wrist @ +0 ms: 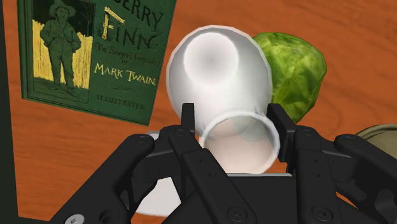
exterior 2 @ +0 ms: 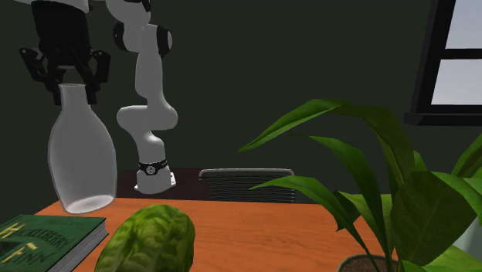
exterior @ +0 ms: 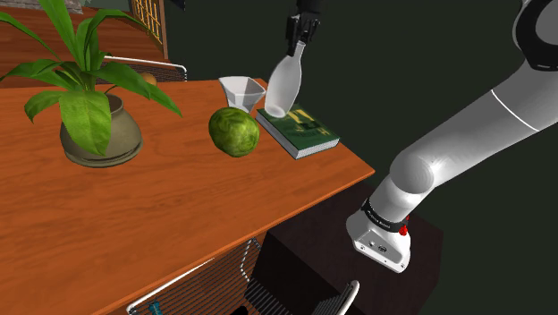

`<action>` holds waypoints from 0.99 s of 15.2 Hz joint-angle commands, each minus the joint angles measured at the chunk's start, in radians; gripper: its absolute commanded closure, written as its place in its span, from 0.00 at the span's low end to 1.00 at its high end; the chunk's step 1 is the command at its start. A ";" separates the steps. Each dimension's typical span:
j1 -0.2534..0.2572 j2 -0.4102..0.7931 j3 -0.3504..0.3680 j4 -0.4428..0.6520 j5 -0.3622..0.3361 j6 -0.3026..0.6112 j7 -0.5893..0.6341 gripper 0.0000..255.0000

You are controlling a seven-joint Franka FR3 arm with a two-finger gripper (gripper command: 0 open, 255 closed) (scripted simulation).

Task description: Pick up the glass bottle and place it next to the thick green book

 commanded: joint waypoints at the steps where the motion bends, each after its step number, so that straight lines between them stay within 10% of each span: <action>1: 0.000 -0.004 0.000 -0.030 0.001 0.028 -0.001 1.00; 15: 0.003 -0.001 0.005 -0.216 0.004 0.216 -0.003 1.00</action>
